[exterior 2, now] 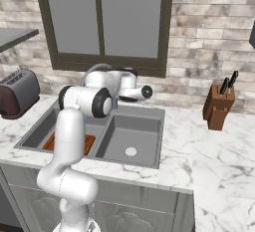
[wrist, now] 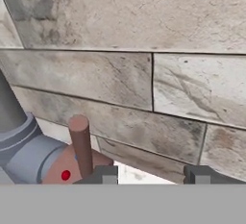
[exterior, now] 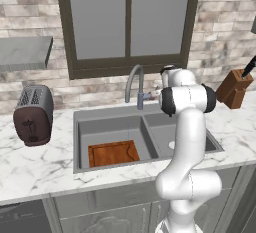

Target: Turn on the sink faucet with hot water and rinse the cutting board for ten seconds, then turn off the faucet. Push the cutting board to reach the water if necessary.

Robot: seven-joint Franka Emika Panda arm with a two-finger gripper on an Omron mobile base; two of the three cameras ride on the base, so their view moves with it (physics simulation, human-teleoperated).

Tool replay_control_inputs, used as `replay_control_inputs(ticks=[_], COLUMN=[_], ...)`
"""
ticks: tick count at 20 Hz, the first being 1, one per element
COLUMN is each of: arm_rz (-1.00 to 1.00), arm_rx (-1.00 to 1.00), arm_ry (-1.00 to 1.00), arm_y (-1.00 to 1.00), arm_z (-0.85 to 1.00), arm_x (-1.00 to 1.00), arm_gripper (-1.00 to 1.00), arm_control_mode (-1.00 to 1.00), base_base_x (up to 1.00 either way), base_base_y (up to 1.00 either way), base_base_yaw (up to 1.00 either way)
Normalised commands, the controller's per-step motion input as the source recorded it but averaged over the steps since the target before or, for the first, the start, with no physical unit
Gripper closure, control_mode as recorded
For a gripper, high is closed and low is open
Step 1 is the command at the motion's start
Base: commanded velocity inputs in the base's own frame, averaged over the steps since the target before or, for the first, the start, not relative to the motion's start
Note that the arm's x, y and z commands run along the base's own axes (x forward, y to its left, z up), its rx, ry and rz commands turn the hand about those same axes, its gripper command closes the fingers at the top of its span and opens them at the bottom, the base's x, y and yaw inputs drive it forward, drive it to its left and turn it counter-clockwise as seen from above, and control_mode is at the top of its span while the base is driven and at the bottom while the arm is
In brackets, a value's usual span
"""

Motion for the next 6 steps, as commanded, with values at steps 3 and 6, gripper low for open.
replay_control_inputs(ticks=[3,6], arm_rz=[0.00,0.00], arm_rx=[-0.02,-0.03], arm_ry=[0.00,0.00], arm_y=[0.86,0.89], arm_z=[0.11,0.08], arm_x=[0.19,0.15], arm_gripper=[-1.00,-1.00], arm_control_mode=[-1.00,-1.00], base_base_x=[0.00,0.00], base_base_y=[0.00,0.00], base_base_yaw=[0.00,0.00])
